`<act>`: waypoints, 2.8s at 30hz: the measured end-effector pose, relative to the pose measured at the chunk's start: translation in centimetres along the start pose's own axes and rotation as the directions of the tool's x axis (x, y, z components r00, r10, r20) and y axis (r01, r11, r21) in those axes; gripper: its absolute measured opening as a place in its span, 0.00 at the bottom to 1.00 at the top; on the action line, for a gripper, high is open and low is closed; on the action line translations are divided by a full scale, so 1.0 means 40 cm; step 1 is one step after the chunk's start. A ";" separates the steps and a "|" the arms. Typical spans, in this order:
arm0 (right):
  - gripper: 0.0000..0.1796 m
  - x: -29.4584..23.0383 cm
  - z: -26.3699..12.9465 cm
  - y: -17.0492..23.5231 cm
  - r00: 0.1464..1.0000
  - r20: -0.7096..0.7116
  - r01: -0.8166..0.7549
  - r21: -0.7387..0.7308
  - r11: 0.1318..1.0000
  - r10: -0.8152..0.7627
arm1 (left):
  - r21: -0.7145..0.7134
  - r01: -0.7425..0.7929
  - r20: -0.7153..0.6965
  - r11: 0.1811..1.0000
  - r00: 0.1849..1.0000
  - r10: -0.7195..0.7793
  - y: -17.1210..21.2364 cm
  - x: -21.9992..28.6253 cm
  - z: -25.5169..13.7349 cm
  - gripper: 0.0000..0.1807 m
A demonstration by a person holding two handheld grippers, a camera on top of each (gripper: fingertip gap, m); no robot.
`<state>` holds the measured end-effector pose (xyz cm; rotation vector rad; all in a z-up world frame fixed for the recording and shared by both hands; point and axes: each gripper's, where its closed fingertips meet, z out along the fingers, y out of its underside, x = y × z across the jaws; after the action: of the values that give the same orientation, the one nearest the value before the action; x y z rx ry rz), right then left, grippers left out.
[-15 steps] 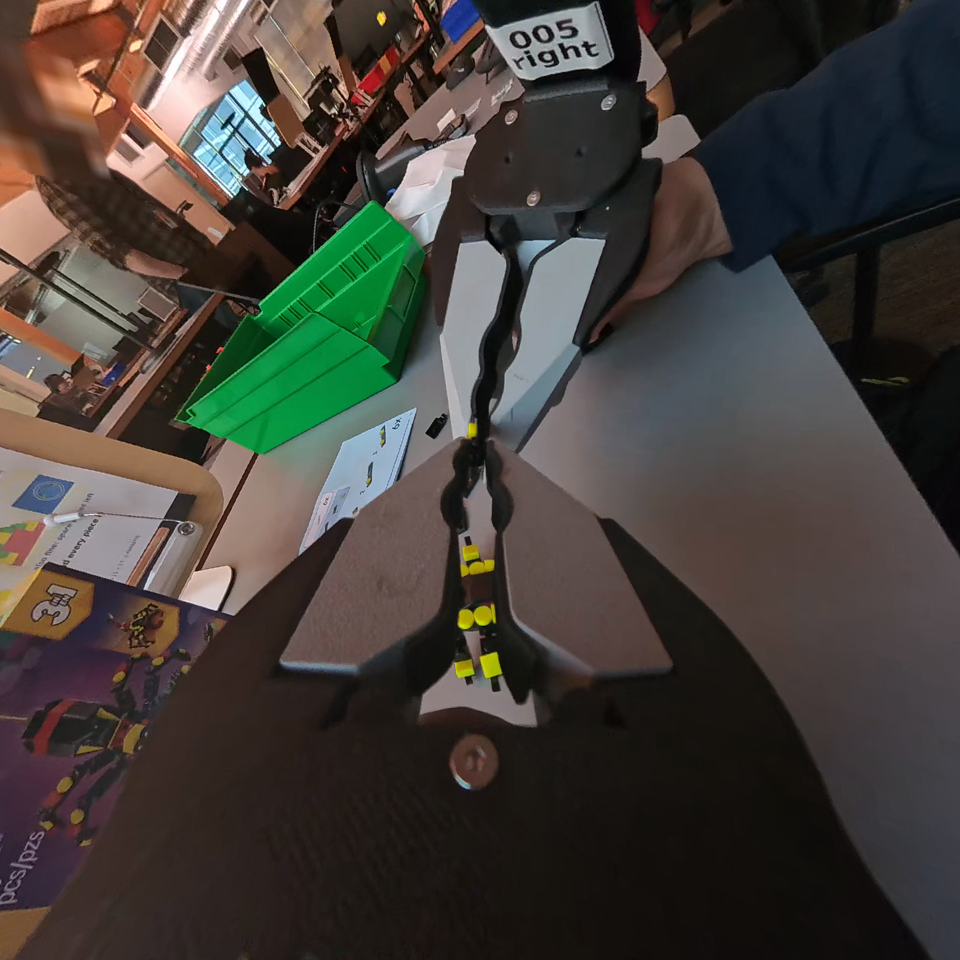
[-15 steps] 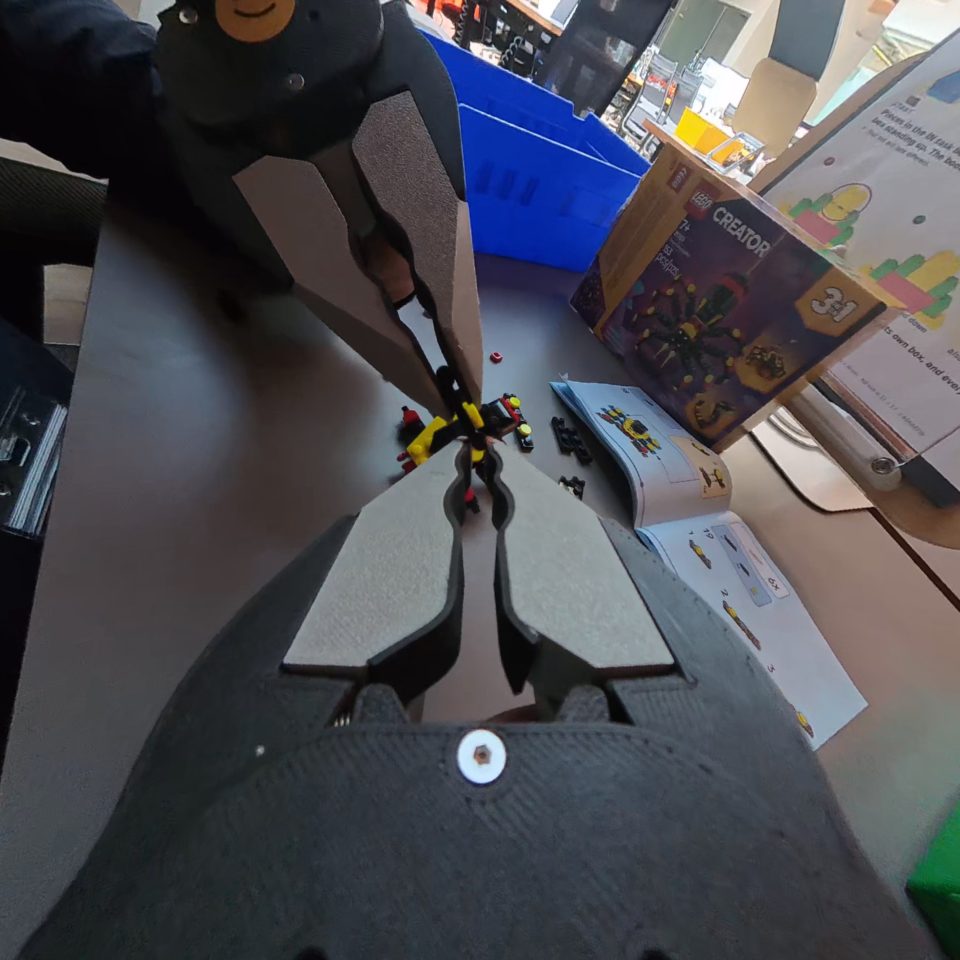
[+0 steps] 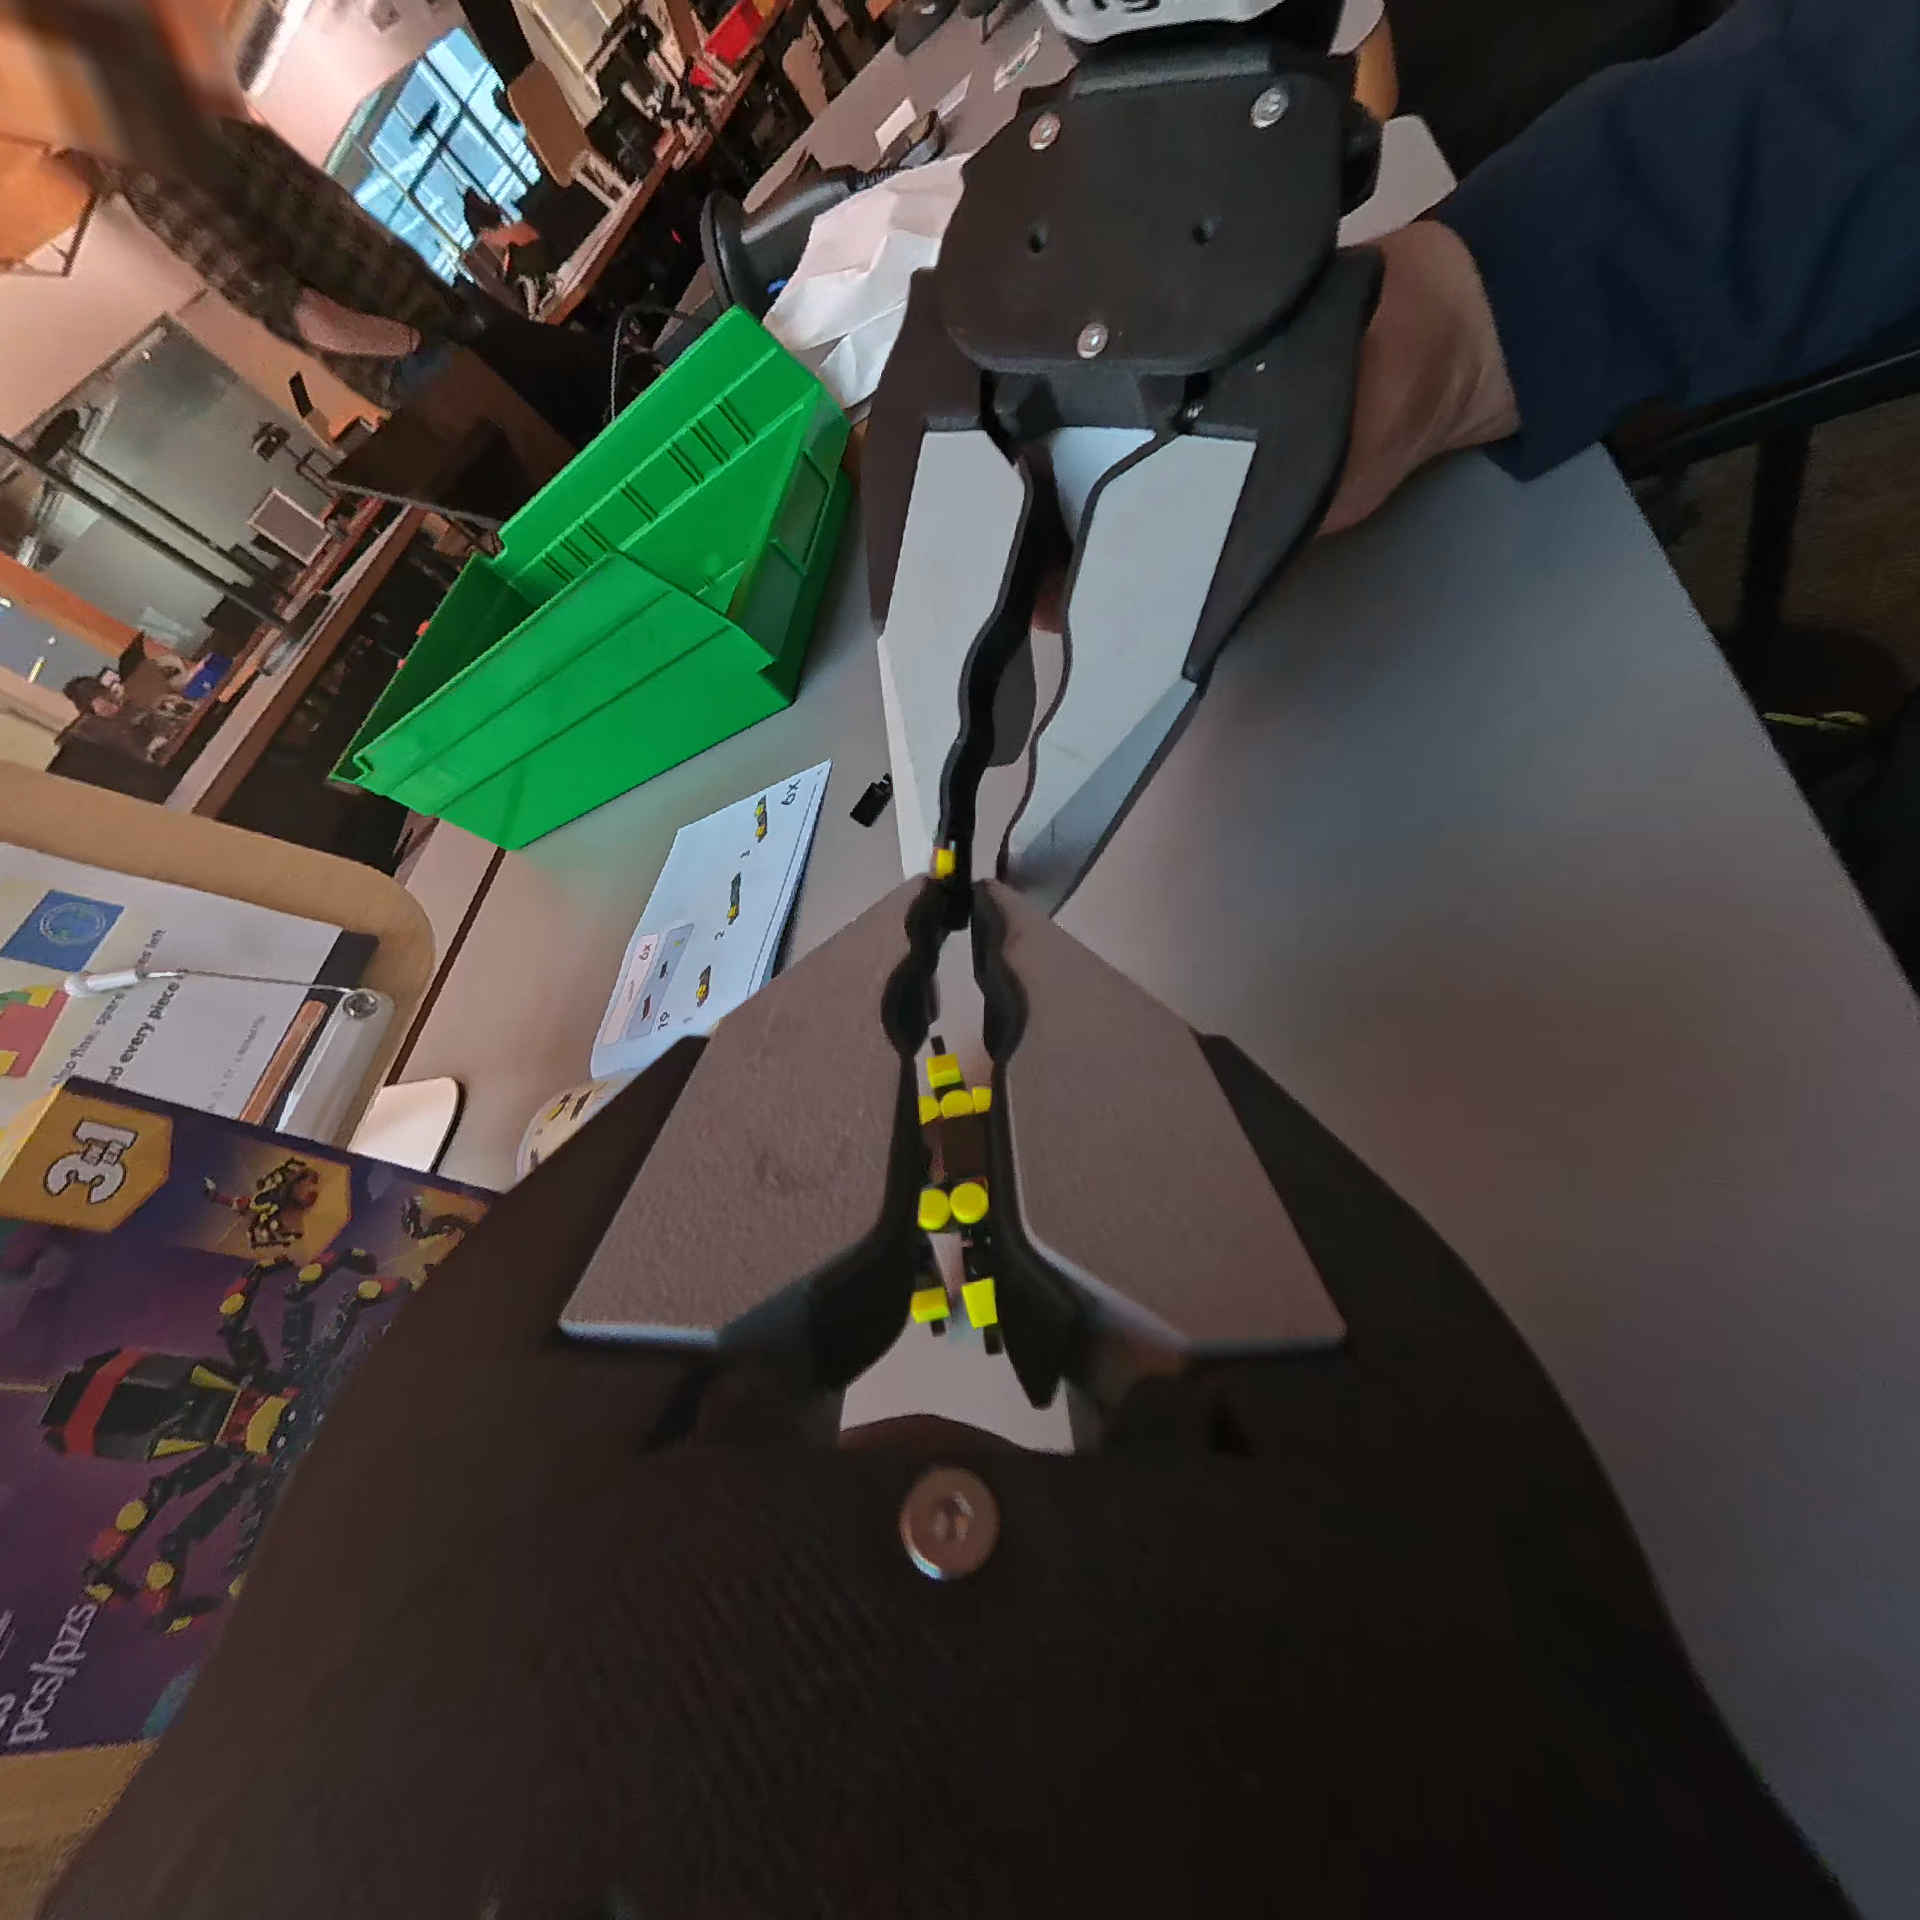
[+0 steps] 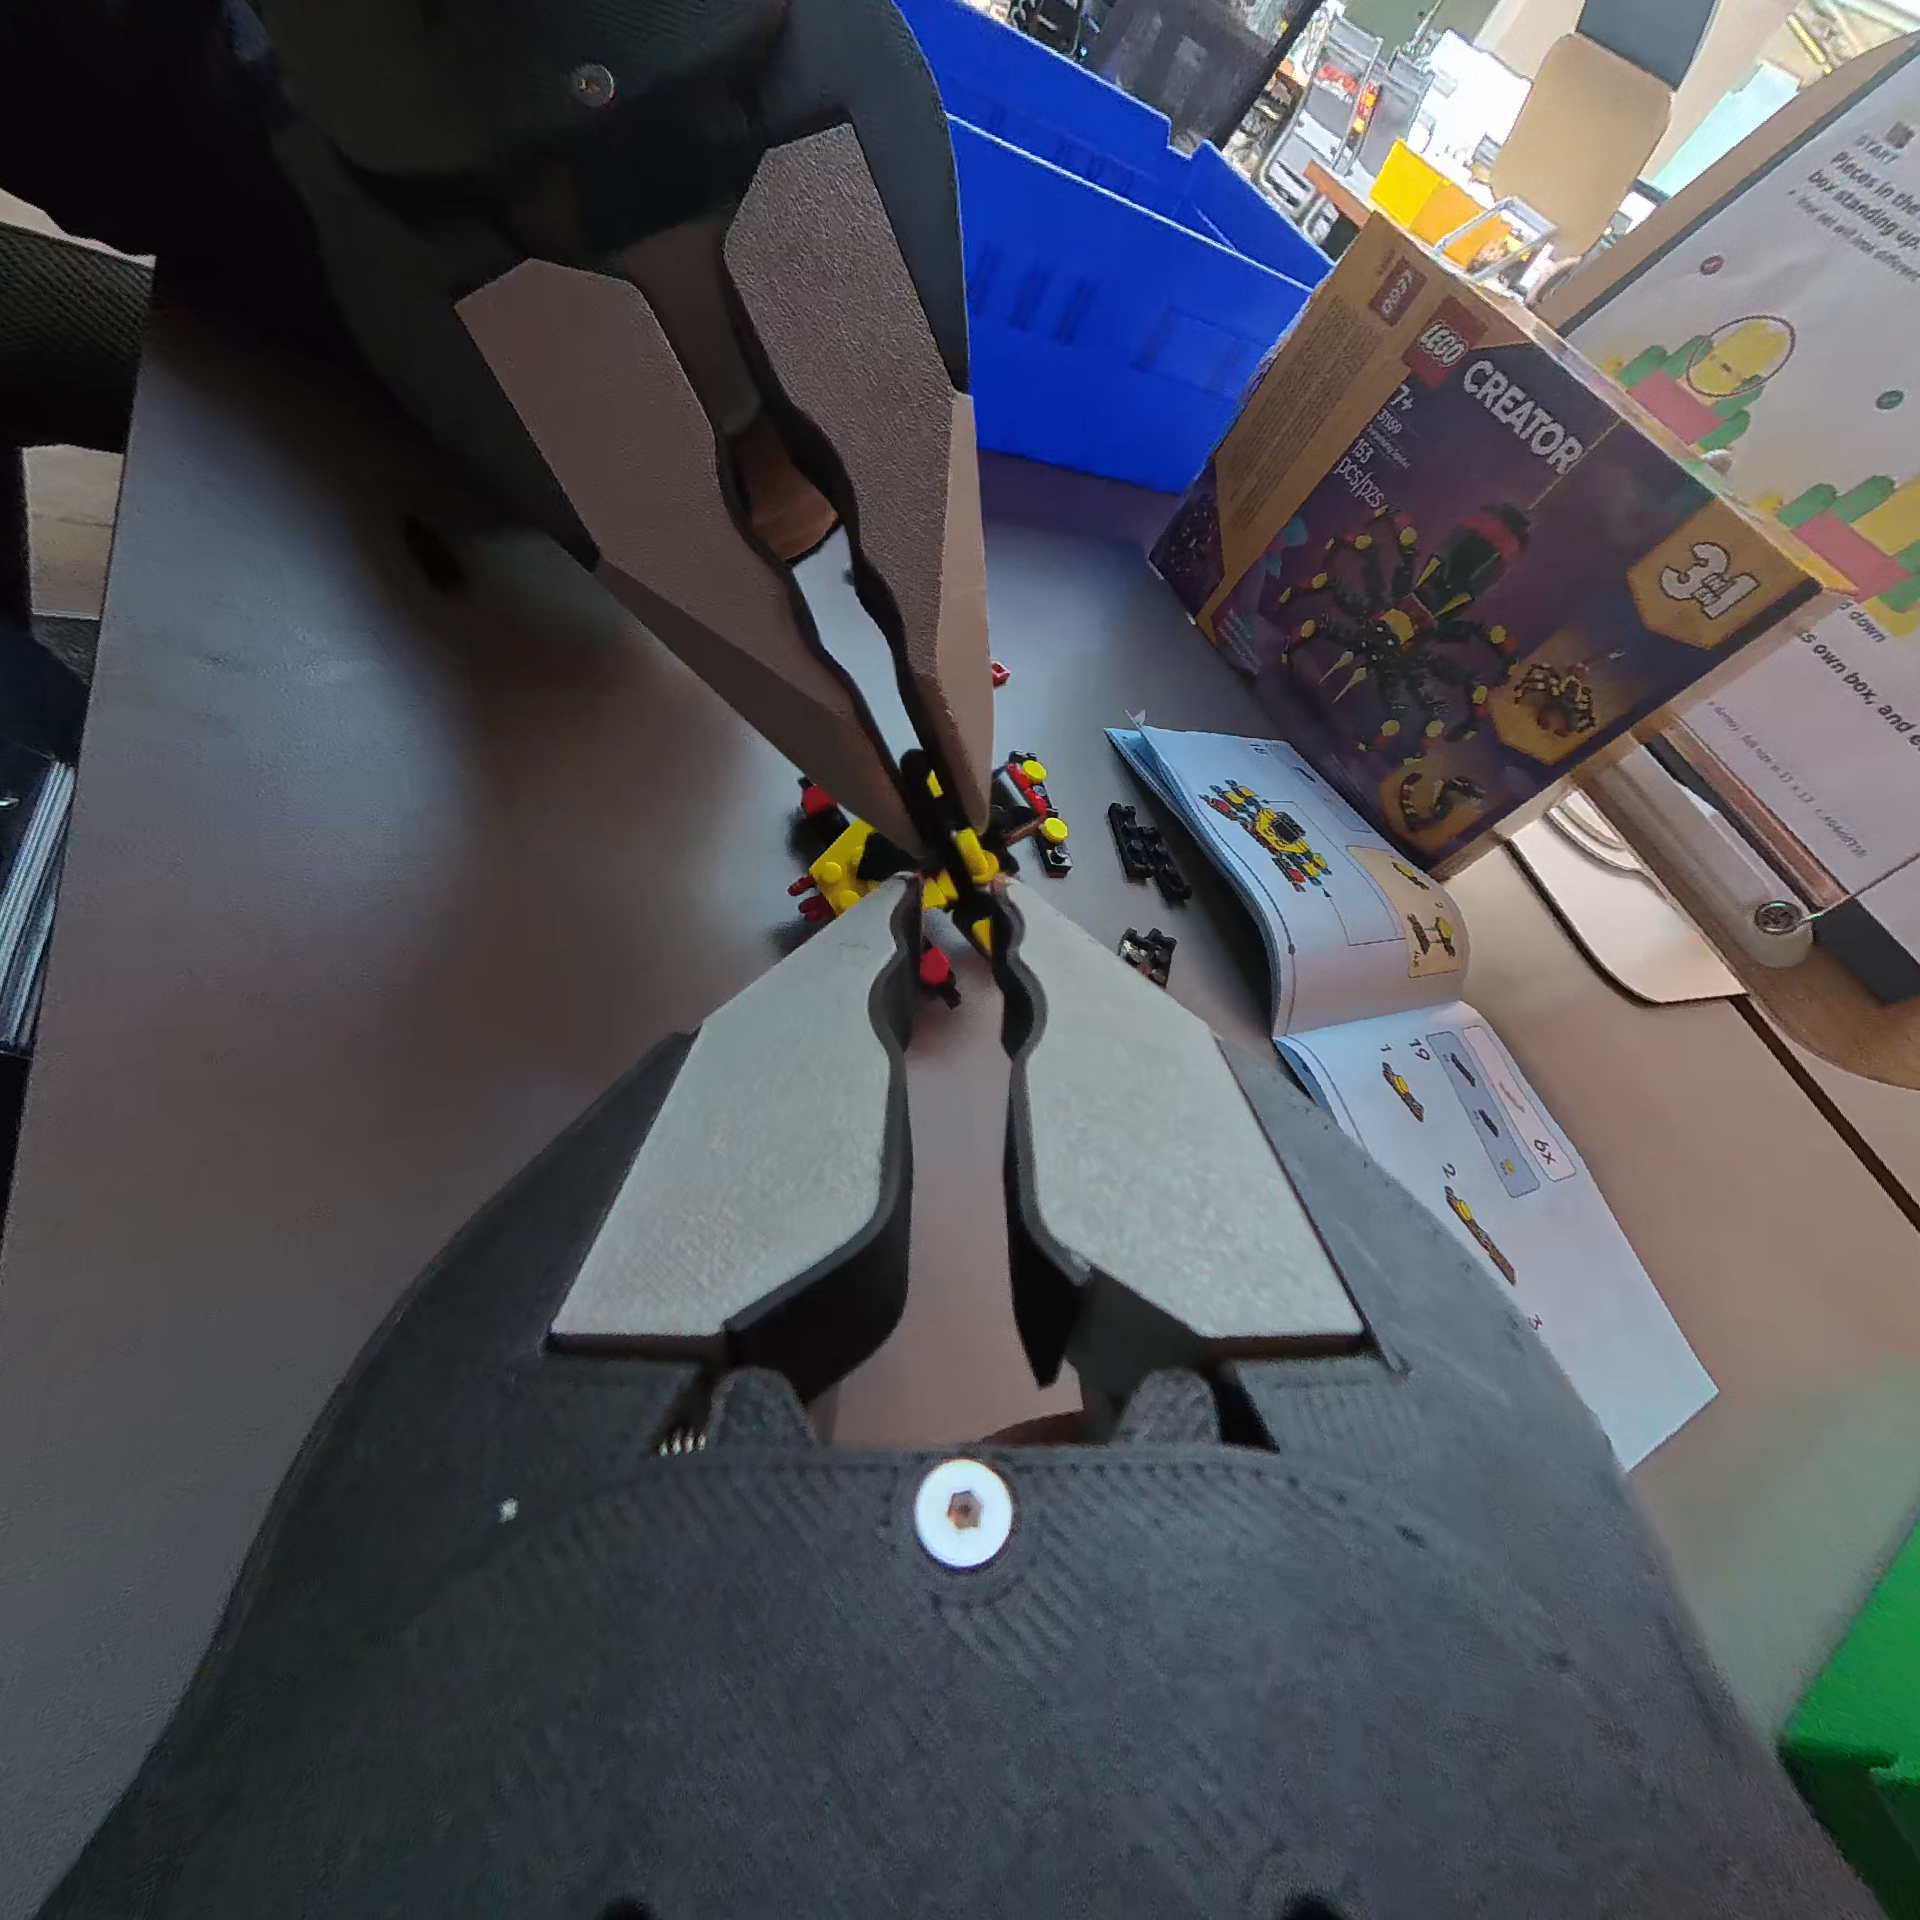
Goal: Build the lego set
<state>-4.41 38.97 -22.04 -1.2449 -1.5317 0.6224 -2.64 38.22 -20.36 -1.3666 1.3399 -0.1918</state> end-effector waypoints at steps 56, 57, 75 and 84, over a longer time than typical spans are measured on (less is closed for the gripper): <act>0.08 0.027 -0.031 -0.057 0.994 0.008 -0.105 0.166 0.981 0.105 | 0.072 0.151 0.037 0.986 0.987 -0.154 -0.016 -0.051 -0.023 0.01; 0.08 0.030 -0.032 -0.057 0.995 0.000 -0.103 0.167 0.980 0.105 | 0.061 0.171 0.043 0.983 0.984 -0.174 -0.007 -0.058 -0.022 0.00; 0.06 0.065 -0.001 -0.108 0.925 -0.043 -0.353 0.270 0.896 0.377 | -0.175 -0.318 0.330 0.932 0.873 0.360 0.009 -0.105 -0.030 0.01; 0.07 0.076 0.008 -0.113 0.865 -0.021 -0.471 0.309 0.826 0.501 | -0.314 -0.423 0.399 0.850 0.754 0.522 0.013 -0.135 -0.035 0.01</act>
<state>-6.31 40.33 -17.11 -1.4149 -0.9818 1.0624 -5.80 41.67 -17.28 -1.0895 1.2576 0.6155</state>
